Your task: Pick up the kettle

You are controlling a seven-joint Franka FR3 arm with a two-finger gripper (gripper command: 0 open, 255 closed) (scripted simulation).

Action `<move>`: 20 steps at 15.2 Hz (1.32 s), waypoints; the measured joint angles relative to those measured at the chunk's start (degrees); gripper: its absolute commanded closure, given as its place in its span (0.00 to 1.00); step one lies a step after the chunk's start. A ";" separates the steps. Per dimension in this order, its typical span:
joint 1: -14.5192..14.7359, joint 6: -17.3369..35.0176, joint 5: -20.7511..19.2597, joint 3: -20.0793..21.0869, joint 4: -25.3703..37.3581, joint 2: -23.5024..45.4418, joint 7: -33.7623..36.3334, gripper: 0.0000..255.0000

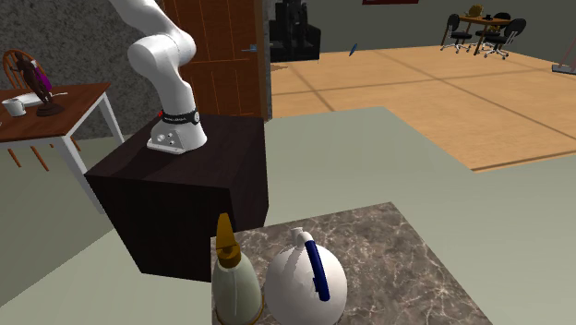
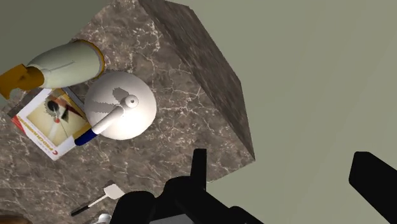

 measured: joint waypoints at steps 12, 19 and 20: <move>-5.76 14.04 1.92 -6.17 6.36 20.31 6.85 0.00; -9.01 19.67 5.94 -9.30 12.31 32.28 9.47 0.00; -9.62 20.11 6.77 -9.70 13.69 34.19 9.58 0.00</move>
